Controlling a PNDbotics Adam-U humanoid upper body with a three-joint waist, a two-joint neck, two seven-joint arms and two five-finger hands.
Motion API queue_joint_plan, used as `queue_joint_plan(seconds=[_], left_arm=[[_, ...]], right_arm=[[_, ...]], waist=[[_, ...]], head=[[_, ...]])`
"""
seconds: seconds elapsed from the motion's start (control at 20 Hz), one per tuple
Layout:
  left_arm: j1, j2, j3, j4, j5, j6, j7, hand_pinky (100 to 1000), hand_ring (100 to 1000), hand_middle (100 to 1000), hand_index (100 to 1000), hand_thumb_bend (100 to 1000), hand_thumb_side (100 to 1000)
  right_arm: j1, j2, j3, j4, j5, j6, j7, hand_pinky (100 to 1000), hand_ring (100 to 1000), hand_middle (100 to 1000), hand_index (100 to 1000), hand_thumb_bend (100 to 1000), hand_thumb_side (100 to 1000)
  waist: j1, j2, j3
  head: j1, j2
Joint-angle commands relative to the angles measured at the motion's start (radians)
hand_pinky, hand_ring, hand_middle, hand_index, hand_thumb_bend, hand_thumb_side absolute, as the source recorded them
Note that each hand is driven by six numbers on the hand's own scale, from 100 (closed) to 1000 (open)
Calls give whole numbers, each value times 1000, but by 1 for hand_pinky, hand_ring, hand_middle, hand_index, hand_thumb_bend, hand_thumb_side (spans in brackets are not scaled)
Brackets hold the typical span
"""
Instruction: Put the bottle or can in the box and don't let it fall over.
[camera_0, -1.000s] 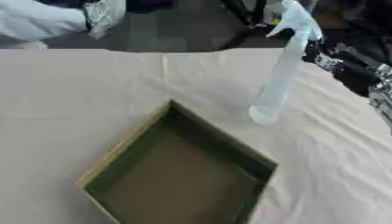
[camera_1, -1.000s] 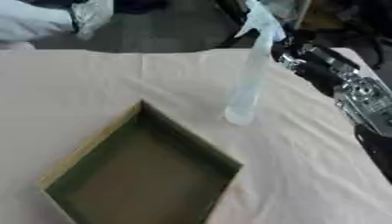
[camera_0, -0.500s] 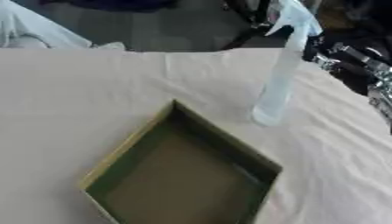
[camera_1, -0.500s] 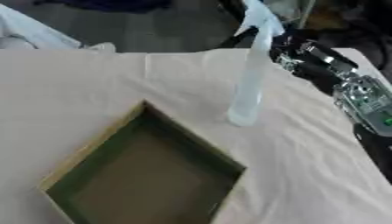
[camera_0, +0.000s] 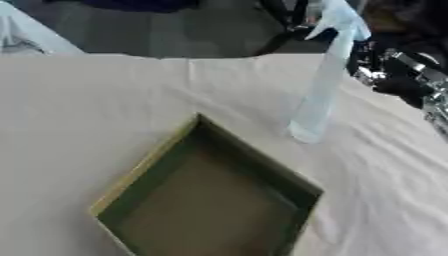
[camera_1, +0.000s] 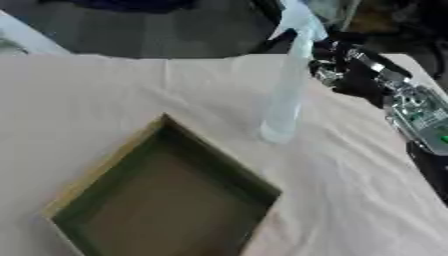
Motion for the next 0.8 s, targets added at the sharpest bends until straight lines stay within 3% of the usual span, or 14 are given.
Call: queue_joint_plan(seconds=[0.05, 0.55, 0.8], left_arm=[[-6, 16, 4, -17, 1, -3, -2, 934, 943, 886, 733, 159, 790], [1, 22, 5, -14, 0, -5, -3, 934, 946, 887, 732, 158, 789], [1, 23, 5, -13, 0, -5, -3, 934, 947, 888, 732, 157, 789]], right_arm=[[-14, -54, -24, -32, -35, 12, 17, 1000, 1000, 1000, 1000, 100, 515], [-6, -65, -34, -110, -94, 33, 38, 1000, 1000, 1000, 1000, 100, 557], [3, -50, -22, -142, -117, 56, 87, 1000, 1000, 1000, 1000, 100, 582]], waist=[[2, -20, -4], [2, -29, -15], [2, -29, -15]], head=[[4, -6], [7, 1], [7, -1]])
